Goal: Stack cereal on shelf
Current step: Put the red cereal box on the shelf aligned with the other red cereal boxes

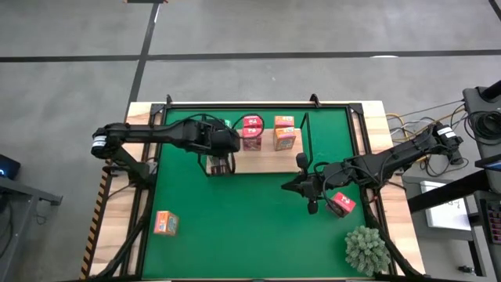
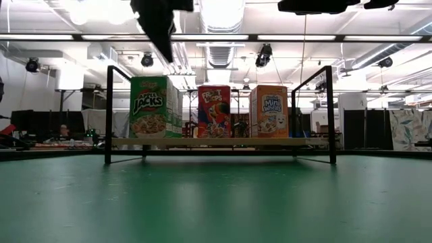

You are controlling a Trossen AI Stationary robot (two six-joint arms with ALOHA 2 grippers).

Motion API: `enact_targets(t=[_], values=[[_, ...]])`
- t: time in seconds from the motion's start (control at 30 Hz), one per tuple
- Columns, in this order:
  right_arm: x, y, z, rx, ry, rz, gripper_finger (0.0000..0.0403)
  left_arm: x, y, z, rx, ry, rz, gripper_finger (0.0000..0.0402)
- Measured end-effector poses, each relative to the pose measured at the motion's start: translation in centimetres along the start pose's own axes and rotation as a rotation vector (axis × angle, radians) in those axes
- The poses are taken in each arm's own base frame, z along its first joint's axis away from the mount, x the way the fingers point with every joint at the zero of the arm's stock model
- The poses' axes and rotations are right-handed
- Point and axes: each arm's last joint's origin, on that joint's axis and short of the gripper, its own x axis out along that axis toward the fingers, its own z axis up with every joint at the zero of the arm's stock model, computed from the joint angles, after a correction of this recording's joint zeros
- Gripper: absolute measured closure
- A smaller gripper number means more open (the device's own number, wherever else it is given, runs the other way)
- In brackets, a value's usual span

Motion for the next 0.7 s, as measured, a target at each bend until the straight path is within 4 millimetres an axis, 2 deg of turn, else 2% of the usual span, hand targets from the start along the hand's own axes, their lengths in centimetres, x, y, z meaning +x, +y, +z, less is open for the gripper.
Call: enact_targets(t=[0.13,0.27,0.47,0.7], values=[[0.0,0.0,0.0,0.005,0.0,0.0,0.0392,-1.0,-0.2,1.1,-0.038,-0.099,-0.006,0.04],[0.0,0.0,0.0,0.051,0.0,0.0,0.0392,-2.2,-2.3,1.5,-0.005,-0.189,-0.022,0.04],[0.0,0.0,0.0,0.182,0.004,-0.011,0.0392,-4.5,-8.0,0.9,0.104,-0.31,0.07,0.04],[0.0,0.1,-0.2,0.346,0.025,-0.005,0.0392,-6.2,-14.1,-1.9,0.17,-0.349,-0.03,0.04]])
